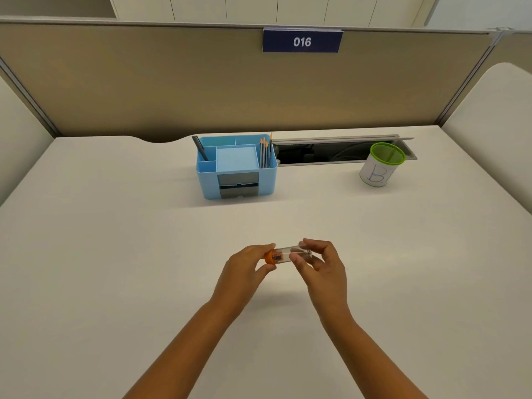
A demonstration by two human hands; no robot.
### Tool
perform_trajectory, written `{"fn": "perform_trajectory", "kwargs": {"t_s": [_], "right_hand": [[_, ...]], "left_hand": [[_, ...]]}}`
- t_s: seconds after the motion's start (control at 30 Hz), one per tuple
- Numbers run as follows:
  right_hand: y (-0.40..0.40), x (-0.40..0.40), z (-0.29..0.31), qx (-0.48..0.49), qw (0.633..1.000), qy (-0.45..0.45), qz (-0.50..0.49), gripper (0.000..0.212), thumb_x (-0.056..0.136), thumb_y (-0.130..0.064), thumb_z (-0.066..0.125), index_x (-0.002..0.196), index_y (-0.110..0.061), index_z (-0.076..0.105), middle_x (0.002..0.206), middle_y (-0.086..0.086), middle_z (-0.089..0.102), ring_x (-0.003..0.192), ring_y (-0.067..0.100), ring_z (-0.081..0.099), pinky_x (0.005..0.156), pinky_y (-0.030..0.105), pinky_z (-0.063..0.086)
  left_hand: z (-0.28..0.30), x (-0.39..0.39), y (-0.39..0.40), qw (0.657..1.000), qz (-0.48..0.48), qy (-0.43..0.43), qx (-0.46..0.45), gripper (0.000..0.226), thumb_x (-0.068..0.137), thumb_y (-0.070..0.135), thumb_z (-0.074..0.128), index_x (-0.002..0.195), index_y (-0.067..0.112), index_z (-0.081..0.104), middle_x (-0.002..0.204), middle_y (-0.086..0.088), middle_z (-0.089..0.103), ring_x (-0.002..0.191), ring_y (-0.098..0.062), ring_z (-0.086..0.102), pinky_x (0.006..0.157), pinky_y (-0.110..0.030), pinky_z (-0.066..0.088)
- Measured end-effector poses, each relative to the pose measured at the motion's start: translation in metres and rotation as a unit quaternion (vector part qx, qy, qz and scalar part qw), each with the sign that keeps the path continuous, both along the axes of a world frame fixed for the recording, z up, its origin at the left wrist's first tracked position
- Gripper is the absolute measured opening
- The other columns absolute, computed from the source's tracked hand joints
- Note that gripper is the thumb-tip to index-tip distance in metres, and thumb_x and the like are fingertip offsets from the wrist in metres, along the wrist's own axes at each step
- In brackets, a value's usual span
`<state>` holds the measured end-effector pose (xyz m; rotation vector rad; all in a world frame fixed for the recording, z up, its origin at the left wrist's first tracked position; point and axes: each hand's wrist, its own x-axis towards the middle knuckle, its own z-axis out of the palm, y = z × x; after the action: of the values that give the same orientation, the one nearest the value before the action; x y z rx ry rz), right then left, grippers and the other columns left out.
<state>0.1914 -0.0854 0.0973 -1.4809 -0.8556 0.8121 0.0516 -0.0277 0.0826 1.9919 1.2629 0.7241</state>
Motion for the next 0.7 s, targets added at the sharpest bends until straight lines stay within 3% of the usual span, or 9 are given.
{"fn": "perform_trajectory", "kwargs": {"t_s": [0.13,0.27,0.37,0.53,0.7], "right_hand": [[0.002,0.003,0.004,0.007,1.000,-0.002,0.001,0.028,0.076,-0.016,0.072,0.091,-0.034,0.055,0.097,-0.016,0.066,0.083,-0.007,0.065,0.063,0.004,0.048],[0.003,0.008,0.011,0.017,1.000,-0.013,0.023,0.026,0.075,-0.018,0.072,0.089,-0.033,0.055,0.094,-0.015,0.067,0.083,-0.004,0.067,0.063,0.006,0.049],[0.005,0.013,0.019,0.021,0.998,-0.033,0.050,0.025,0.072,-0.019,0.074,0.087,-0.029,0.057,0.091,-0.013,0.070,0.082,0.003,0.069,0.065,0.010,0.052],[0.009,0.020,0.026,0.013,0.997,-0.048,0.060,0.024,0.069,-0.020,0.077,0.084,-0.024,0.059,0.085,-0.010,0.072,0.076,0.004,0.070,0.062,0.011,0.053],[0.010,0.022,0.031,-0.009,0.998,-0.012,0.056,0.034,0.058,-0.038,0.075,0.081,-0.019,0.060,0.076,-0.001,0.071,0.068,0.014,0.072,0.062,0.021,0.058]], "left_hand": [[0.009,-0.003,0.004,0.996,-0.015,-0.084,-0.036,0.041,0.078,0.015,0.067,0.115,0.029,0.057,0.102,0.008,0.062,0.088,-0.003,0.060,0.079,-0.004,0.043],[0.021,-0.004,0.005,0.979,-0.010,-0.175,-0.106,0.040,0.080,0.013,0.064,0.104,0.044,0.055,0.098,0.012,0.062,0.088,-0.007,0.063,0.077,-0.010,0.049],[0.028,-0.008,0.008,0.970,-0.026,-0.201,-0.132,0.038,0.080,0.012,0.064,0.100,0.043,0.058,0.100,0.007,0.064,0.088,-0.012,0.065,0.076,-0.013,0.051],[0.035,-0.009,0.010,0.963,-0.045,-0.224,-0.143,0.032,0.079,0.008,0.064,0.098,0.034,0.063,0.099,0.007,0.064,0.085,-0.001,0.064,0.072,-0.009,0.049],[0.037,-0.007,0.009,0.969,-0.043,-0.217,-0.115,0.037,0.077,0.005,0.066,0.094,0.038,0.063,0.096,0.012,0.063,0.084,0.002,0.063,0.071,-0.009,0.049]]}}
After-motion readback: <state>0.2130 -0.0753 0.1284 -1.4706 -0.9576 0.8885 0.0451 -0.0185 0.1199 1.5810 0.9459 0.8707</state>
